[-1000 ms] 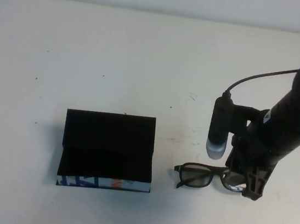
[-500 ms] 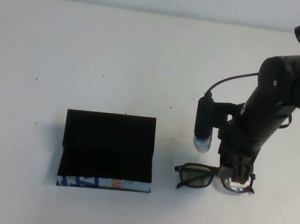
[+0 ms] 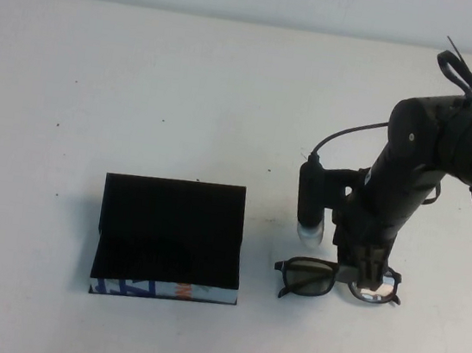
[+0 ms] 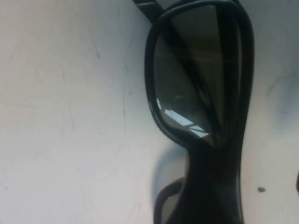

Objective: Return glasses to glasses case
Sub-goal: Pick up the glasses from the table

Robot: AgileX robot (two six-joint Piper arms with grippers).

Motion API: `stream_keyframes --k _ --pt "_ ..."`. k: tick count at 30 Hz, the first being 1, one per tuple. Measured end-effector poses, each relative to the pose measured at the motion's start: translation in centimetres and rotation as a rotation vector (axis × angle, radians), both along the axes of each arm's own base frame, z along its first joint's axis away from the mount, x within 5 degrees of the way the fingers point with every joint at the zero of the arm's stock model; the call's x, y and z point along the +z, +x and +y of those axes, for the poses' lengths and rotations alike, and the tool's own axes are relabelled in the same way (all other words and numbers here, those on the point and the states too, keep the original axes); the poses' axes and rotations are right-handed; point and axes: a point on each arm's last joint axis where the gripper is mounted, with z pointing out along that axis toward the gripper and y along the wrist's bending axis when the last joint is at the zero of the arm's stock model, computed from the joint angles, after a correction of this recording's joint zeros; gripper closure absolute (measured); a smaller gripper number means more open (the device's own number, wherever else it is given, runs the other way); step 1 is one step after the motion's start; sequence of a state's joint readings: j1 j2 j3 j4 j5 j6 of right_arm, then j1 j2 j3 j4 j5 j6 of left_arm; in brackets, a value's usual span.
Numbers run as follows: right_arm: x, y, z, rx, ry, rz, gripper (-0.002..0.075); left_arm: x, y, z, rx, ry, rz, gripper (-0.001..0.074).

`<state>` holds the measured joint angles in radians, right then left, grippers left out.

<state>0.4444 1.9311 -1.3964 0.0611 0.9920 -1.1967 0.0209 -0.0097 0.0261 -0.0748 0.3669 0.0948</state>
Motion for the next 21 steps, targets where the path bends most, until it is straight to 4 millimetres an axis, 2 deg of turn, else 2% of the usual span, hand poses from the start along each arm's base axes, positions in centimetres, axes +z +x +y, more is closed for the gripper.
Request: stream_keyframes --k 14,21 --pt "-1.0 0.0 0.3 0.047 -0.009 0.023 0.0345 0.0 0.0 0.0 0.000 0.000 0.000 0.0735" --pt "-1.0 -0.2 0.2 0.053 -0.019 0.048 0.0414 0.0 0.0 0.0 0.000 0.000 0.000 0.0735"
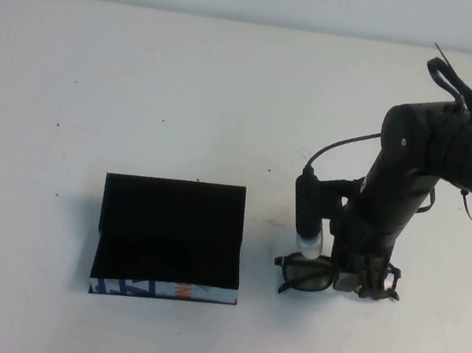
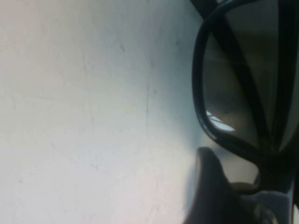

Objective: Return glasses to glasses case
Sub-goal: Pick up the glasses from the table, then place the glasses in the glasses case

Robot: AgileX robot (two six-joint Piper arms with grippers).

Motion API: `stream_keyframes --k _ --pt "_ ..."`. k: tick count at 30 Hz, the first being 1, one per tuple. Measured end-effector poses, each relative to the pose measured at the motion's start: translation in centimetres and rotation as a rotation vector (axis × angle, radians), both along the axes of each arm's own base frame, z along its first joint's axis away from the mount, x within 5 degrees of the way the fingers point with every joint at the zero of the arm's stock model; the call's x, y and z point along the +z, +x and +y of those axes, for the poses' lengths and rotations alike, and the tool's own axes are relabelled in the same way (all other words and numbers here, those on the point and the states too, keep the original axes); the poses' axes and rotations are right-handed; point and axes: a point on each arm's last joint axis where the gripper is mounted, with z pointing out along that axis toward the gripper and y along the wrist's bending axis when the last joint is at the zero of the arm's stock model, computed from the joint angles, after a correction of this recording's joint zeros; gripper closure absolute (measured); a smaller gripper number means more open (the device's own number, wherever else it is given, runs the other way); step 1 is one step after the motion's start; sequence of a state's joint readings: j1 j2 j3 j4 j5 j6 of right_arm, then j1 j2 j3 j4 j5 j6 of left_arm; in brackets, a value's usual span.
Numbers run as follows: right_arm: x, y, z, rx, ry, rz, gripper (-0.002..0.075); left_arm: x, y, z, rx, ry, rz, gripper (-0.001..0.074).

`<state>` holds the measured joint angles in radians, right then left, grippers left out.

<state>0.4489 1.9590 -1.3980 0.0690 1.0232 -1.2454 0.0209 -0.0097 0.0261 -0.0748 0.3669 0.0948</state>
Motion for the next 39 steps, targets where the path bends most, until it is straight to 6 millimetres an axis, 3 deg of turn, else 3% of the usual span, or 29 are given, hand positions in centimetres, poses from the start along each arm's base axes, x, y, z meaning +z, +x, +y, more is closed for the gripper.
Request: stream_keyframes --k 8,17,22,26,29,33,36,39 --pt "0.0 -0.2 0.0 0.002 -0.005 0.019 0.0457 0.0 0.0 0.0 0.000 0.000 0.000 0.0735" --pt "0.0 -0.5 0.0 -0.001 -0.003 0.057 0.0664 0.0 0.0 0.0 0.000 0.000 0.000 0.0735" --pt "0.2 -1.1 -0.1 -0.011 -0.025 0.106 0.0673 0.0 0.0 0.0 0.000 0.000 0.000 0.0735" --pt "2.2 -2.1 0.5 -0.048 -0.049 0.101 0.0673 0.0 0.0 0.0 0.000 0.000 0.000 0.0735" --pt "5.3 -3.1 2.8 -0.026 -0.012 0.030 0.0673 0.0 0.0 0.0 0.000 0.000 0.000 0.0735" --pt "9.0 -4.7 7.2 0.082 0.072 -0.069 0.0673 0.0 0.0 0.0 0.000 0.000 0.000 0.0735" --pt "9.5 -5.1 10.4 0.140 0.115 -0.080 0.0673 0.0 0.0 0.0 0.000 0.000 0.000 0.0735" --pt "8.6 -4.7 13.1 0.162 0.134 -0.074 0.0673 0.0 0.0 0.0 0.000 0.000 0.000 0.0736"
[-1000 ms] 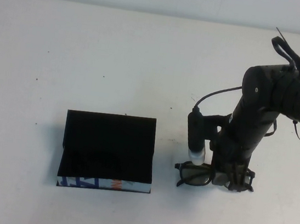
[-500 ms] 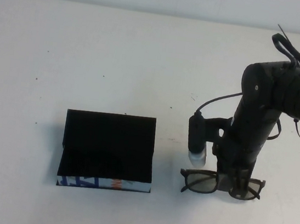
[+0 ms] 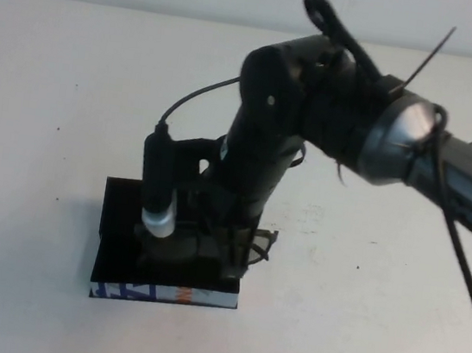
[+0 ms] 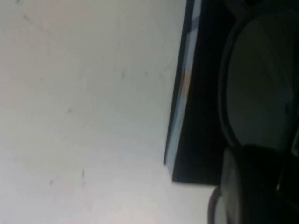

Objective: Return glasses to glasses case
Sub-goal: Place the glasses in the glasses case

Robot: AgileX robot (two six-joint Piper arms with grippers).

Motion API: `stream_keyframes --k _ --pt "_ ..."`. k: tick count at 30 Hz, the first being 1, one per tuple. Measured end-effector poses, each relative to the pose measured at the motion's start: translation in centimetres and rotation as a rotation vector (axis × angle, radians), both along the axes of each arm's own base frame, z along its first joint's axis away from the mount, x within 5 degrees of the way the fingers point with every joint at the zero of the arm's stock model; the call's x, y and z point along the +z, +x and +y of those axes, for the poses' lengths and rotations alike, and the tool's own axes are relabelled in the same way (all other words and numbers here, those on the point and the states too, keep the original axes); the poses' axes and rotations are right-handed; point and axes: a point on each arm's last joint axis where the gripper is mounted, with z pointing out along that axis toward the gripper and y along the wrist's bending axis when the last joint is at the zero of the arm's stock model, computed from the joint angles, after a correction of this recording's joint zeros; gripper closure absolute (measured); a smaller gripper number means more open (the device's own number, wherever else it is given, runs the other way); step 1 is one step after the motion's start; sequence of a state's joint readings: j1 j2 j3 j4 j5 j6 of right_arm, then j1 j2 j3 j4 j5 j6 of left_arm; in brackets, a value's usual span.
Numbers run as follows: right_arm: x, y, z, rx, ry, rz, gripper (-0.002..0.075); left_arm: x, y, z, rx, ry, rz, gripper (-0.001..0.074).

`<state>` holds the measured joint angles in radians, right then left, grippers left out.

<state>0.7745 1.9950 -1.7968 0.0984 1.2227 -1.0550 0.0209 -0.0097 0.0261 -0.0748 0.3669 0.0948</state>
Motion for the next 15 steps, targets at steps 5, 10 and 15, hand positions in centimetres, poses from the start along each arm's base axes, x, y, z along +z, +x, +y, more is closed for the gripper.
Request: stream_keyframes --k 5,10,15 --pt "-1.8 1.0 3.5 0.010 0.017 0.003 0.0673 0.0 0.0 0.0 0.000 0.000 0.000 0.0736" --pt "-2.7 1.5 5.0 0.021 0.027 -0.006 0.0673 0.0 0.0 0.0 0.000 0.000 0.000 0.0736" --pt "-3.6 1.7 5.2 0.020 0.010 0.006 0.0673 0.0 0.0 0.0 0.000 0.000 0.000 0.0736"
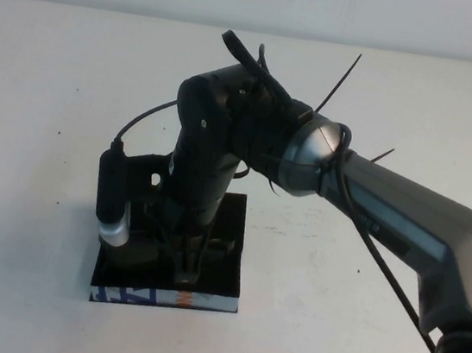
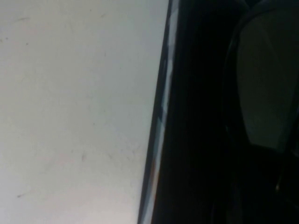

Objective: Return glasses to glasses case
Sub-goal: Place the glasses in the glasses case

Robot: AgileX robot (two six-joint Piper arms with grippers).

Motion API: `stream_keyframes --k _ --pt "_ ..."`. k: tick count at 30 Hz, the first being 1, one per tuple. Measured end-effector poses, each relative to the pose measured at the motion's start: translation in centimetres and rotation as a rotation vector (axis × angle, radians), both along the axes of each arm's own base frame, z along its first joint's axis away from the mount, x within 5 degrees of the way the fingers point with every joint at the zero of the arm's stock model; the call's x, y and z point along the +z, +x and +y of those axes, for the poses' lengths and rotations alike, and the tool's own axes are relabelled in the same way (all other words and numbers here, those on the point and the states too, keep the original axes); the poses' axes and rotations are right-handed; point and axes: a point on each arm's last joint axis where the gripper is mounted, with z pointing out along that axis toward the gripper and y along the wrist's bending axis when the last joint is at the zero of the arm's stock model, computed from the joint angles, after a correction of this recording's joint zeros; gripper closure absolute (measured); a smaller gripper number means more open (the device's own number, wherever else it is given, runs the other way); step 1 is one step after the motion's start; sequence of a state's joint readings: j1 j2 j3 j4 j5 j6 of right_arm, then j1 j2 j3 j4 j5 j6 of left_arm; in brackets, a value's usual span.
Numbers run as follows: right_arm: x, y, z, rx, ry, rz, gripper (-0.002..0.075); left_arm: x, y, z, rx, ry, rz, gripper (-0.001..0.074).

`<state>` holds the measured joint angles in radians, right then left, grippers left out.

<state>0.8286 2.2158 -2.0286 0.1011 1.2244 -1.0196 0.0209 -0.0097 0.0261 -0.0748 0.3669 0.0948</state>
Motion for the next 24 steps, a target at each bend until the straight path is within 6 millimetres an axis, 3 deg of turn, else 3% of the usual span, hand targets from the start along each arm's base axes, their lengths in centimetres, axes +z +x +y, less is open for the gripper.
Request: stream_keyframes --k 6,13,24 --pt "-0.2 0.1 0.0 0.001 -0.009 -0.003 0.0673 0.0 0.0 0.0 0.000 0.000 0.000 0.0736" --pt "-2.0 0.4 0.3 -0.006 -0.039 0.022 0.0675 0.0 0.0 0.0 0.000 0.000 0.000 0.0736" --pt "-2.3 0.7 0.2 -0.064 -0.038 0.040 0.0675 0.0 0.0 0.0 0.000 0.000 0.000 0.0736"
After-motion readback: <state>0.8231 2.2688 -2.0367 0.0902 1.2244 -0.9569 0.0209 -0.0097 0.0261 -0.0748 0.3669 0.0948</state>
